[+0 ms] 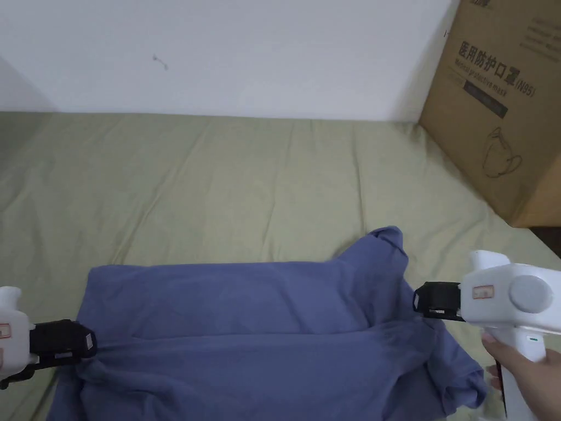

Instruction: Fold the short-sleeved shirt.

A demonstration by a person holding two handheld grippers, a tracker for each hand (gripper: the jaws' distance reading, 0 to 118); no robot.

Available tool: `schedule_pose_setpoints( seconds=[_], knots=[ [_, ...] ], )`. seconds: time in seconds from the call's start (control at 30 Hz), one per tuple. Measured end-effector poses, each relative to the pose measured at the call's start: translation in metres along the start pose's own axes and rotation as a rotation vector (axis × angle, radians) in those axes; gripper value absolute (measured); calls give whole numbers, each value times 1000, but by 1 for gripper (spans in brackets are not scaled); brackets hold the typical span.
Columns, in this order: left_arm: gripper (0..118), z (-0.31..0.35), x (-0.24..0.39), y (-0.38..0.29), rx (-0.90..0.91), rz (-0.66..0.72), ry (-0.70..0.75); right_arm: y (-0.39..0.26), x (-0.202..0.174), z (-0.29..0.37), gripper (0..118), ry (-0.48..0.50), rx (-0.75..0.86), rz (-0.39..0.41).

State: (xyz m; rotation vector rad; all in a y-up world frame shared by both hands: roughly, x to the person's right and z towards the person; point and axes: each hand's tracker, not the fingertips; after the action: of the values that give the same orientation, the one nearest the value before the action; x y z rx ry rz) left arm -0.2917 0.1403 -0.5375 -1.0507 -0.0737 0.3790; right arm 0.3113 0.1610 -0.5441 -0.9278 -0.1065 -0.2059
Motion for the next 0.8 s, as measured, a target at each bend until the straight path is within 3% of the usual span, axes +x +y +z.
schedule_pose_setpoints(
  seconds=[0.13, 0.2, 0.23, 0.27, 0.3, 0.33, 0.47, 0.53, 0.6, 0.7, 0.73, 0.77, 0.8],
  knots=[
    [87, 73, 14, -35, 240, -31, -99, -38, -12, 93, 98, 137, 227, 33],
    [59, 112, 23, -68, 396, -70, -109, -68, -21, 139, 93, 209, 359, 20],
    [37, 130, 27, -85, 480, -104, -82, -88, -28, 159, 81, 196, 423, 32],
    [7, 145, 31, -104, 553, -134, -47, -105, -34, 177, 43, 204, 494, 41],
    [2, 154, 34, -119, 597, -150, -13, -117, -40, 187, 10, 216, 523, 55],
    [1, 164, 35, -133, 636, -161, 27, -127, -43, 195, 3, 218, 542, 51],
    [0, 180, 36, -153, 624, -159, -28, -148, -42, 204, 3, 318, 521, -78],
    [0, 178, 35, -145, 553, -180, -27, -147, -43, 202, 3, 306, 504, -59],
    [0, 167, 34, -127, 465, -195, 33, -140, -54, 206, 3, 295, 491, 28],
    [0, 114, 15, -80, 179, -111, 22, -138, -55, 210, 3, 292, 504, 41],
    [13, 93, 5, -70, 95, -82, 10, -137, -54, 210, 3, 311, 500, 36],
    [41, 72, 2, -60, 49, -50, -10, -136, -53, 209, 3, 338, 487, 24],
    [54, 54, -4, -54, 17, -46, 3, -135, -51, 208, 3, 348, 480, 17]
  ],
)
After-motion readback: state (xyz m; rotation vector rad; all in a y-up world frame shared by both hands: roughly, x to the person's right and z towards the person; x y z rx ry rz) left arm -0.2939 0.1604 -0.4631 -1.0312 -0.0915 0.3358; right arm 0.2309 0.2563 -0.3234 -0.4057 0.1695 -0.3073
